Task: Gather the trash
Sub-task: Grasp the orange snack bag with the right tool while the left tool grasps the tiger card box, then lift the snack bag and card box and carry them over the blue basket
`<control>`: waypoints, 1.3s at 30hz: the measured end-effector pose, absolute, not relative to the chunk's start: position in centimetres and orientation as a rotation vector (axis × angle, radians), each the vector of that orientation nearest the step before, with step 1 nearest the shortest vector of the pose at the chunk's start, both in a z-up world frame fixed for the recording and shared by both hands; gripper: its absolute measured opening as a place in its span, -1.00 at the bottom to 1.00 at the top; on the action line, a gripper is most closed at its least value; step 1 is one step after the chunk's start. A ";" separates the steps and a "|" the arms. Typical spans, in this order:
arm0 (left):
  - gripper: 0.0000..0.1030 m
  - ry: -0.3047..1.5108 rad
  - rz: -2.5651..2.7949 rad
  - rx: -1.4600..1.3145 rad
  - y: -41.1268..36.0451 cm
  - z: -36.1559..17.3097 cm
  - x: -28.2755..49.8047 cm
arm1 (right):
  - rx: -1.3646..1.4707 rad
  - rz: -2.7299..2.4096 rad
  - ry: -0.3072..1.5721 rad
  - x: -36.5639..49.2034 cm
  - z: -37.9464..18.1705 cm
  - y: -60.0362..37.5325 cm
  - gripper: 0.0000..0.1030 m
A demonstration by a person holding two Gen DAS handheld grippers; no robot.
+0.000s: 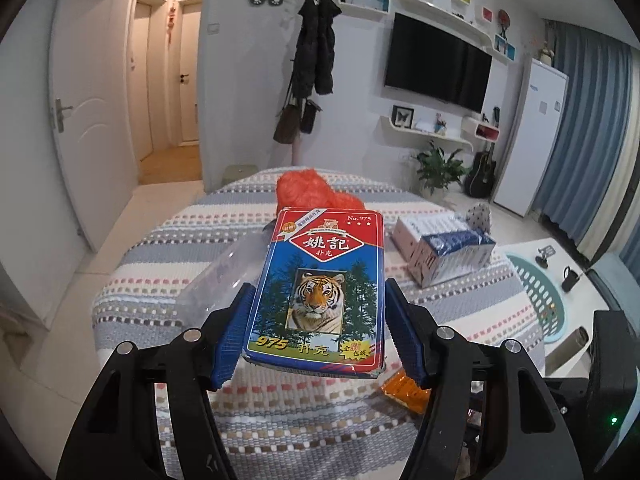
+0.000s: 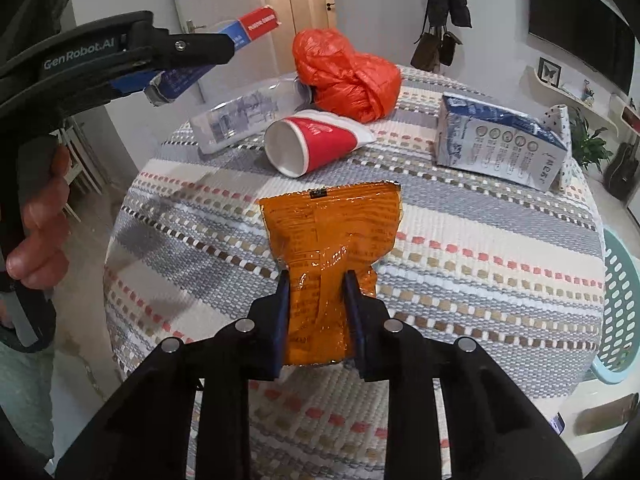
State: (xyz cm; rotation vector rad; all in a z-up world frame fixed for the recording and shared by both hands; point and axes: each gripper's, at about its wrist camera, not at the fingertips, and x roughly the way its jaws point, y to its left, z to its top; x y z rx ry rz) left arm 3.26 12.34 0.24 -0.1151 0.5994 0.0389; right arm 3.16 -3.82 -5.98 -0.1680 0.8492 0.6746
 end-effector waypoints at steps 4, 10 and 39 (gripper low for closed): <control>0.21 0.560 0.040 -0.133 12.3 1.3 3.0 | -0.142 0.668 0.804 3.3 -4.8 -4.9 -0.56; 0.21 0.480 0.022 -0.143 11.4 3.9 2.9 | -0.127 0.630 0.682 3.5 -1.9 -7.0 -0.56; 0.22 0.509 -0.294 0.057 -11.3 5.1 16.5 | 0.154 0.141 0.571 15.3 1.3 -33.3 -0.56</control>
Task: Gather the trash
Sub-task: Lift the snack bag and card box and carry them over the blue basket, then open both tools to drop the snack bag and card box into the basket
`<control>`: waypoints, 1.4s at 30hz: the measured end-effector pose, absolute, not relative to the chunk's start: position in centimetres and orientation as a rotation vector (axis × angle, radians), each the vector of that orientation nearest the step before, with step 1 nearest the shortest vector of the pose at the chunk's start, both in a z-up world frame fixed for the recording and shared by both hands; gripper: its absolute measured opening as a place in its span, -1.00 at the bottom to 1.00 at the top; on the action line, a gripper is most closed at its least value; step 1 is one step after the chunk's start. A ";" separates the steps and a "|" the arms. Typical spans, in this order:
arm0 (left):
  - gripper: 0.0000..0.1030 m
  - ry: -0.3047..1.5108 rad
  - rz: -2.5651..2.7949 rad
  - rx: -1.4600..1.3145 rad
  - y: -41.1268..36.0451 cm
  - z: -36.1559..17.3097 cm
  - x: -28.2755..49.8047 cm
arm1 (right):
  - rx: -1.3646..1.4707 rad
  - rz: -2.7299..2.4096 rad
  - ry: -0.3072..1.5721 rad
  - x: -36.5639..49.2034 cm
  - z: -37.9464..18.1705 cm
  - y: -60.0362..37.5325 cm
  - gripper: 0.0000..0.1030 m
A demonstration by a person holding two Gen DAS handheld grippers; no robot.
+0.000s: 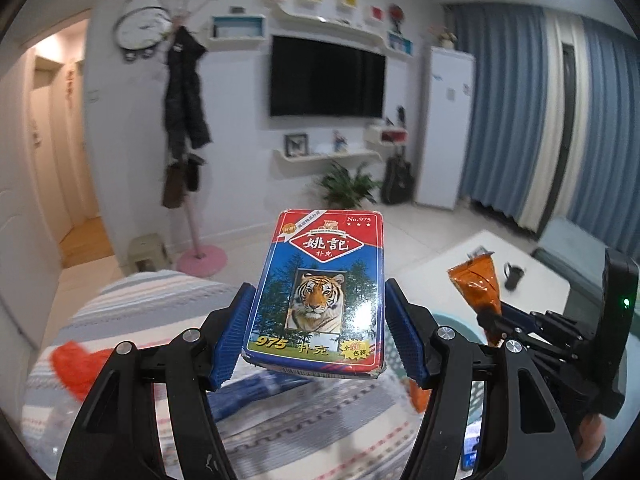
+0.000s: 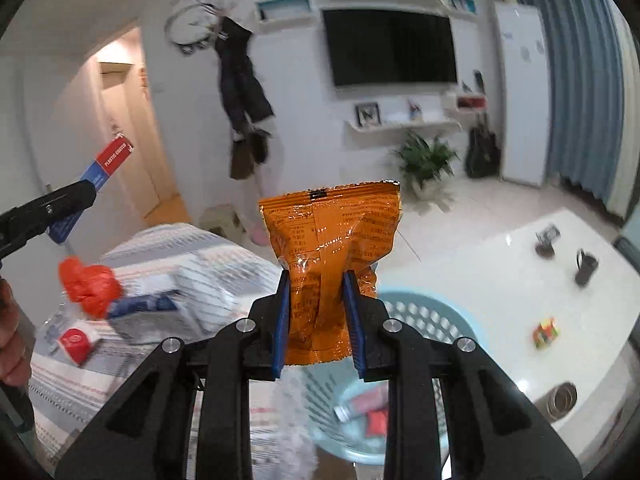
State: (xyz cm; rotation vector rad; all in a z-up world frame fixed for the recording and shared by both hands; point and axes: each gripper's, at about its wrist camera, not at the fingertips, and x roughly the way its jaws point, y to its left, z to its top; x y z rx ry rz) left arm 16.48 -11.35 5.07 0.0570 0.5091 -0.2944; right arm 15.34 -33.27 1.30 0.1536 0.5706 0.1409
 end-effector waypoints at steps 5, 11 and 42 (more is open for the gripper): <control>0.22 0.614 -0.370 0.071 -16.0 1.3 19.5 | 0.218 0.070 0.687 17.4 -2.9 -37.1 -0.56; 0.22 0.779 -0.466 0.093 -20.1 -4.5 22.0 | 0.264 -0.034 0.861 19.4 -8.3 -40.3 -0.51; 0.42 0.821 -0.466 -0.012 -14.9 -5.9 19.8 | 0.248 -0.032 0.837 17.9 -6.8 -38.3 0.23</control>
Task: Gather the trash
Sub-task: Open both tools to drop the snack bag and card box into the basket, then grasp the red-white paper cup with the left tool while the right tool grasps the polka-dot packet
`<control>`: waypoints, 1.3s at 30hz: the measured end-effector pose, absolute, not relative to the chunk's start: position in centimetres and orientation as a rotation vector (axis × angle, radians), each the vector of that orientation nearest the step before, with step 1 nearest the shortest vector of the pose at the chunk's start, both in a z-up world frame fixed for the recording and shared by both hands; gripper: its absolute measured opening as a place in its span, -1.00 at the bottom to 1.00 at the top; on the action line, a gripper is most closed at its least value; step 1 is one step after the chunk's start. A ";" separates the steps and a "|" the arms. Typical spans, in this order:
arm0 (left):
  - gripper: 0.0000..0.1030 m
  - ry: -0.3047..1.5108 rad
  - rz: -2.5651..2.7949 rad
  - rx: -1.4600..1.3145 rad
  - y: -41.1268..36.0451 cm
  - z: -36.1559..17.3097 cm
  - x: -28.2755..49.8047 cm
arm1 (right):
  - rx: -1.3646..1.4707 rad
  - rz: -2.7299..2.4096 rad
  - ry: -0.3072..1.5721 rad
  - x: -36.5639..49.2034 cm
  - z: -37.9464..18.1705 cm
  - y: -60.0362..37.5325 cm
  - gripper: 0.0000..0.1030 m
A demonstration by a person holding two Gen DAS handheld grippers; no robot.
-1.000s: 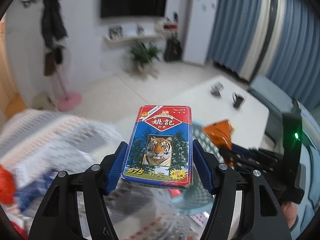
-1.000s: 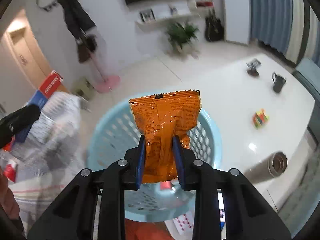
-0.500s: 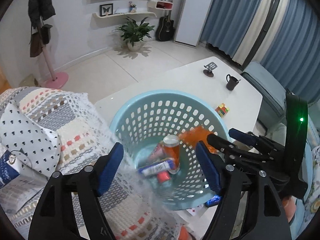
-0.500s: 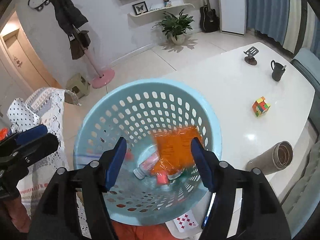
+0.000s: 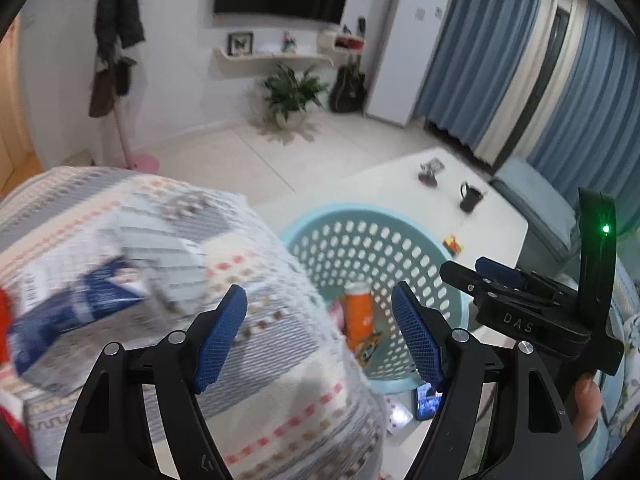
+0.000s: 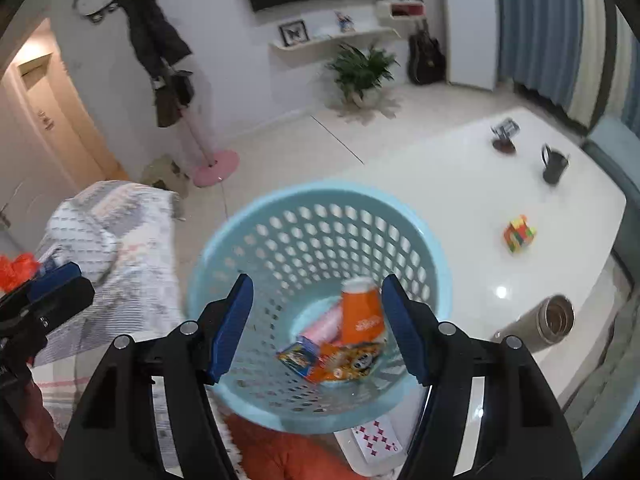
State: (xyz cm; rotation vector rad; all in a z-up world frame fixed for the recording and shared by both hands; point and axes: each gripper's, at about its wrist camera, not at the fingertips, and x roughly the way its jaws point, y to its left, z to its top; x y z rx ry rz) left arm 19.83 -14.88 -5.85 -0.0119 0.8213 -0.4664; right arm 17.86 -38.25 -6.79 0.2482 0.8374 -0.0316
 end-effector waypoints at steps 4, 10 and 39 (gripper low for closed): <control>0.42 0.749 -0.421 -0.052 -11.1 -3.5 17.9 | 0.196 0.030 0.774 16.9 -3.7 -34.8 0.23; 0.42 0.644 -0.306 -0.091 -3.9 -0.2 14.0 | 0.139 0.129 0.691 15.3 -0.1 -29.1 0.23; 0.41 0.885 0.044 -0.176 11.9 -8.6 12.7 | 0.058 0.312 0.715 15.2 0.3 -15.2 0.26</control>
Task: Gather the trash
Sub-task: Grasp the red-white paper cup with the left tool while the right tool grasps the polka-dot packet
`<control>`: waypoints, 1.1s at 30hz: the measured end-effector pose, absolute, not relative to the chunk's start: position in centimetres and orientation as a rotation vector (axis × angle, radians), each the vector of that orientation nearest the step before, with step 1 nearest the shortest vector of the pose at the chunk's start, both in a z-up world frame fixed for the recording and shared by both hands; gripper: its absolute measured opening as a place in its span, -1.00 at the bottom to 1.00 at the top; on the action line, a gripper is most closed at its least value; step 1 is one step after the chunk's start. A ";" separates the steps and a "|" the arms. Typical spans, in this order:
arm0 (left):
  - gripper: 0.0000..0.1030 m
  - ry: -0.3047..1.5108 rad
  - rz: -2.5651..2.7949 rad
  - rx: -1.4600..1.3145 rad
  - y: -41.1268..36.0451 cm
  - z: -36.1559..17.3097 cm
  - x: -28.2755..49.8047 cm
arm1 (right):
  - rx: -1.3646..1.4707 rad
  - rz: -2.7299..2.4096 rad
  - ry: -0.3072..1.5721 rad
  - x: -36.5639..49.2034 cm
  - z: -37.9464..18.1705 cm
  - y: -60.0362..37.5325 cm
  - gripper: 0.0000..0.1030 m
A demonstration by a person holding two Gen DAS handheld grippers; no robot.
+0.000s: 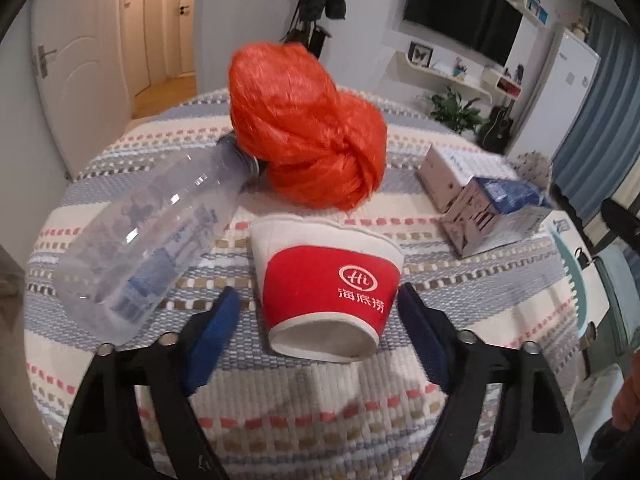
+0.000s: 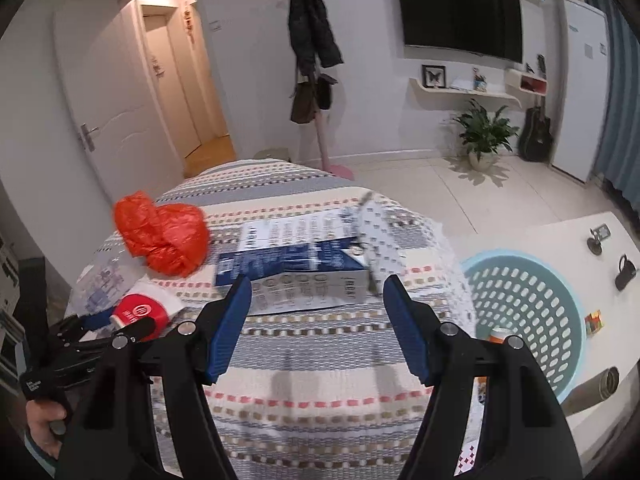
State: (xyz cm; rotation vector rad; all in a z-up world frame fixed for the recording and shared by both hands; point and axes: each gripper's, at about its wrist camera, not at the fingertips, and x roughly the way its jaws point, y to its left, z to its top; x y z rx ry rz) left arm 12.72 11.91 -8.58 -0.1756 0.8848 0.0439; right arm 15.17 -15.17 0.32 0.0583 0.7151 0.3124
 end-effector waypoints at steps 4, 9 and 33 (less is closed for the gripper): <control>0.20 0.881 0.066 -0.145 11.5 -9.2 13.0 | 0.090 0.301 0.736 16.1 -0.2 -16.5 0.26; 0.18 0.837 0.083 -0.163 12.2 -8.8 12.0 | 0.076 0.304 0.741 16.8 -0.5 -16.3 0.26; 0.18 0.710 0.087 -0.223 14.6 -7.8 8.8 | 0.117 0.259 0.840 26.8 -4.1 -16.5 0.11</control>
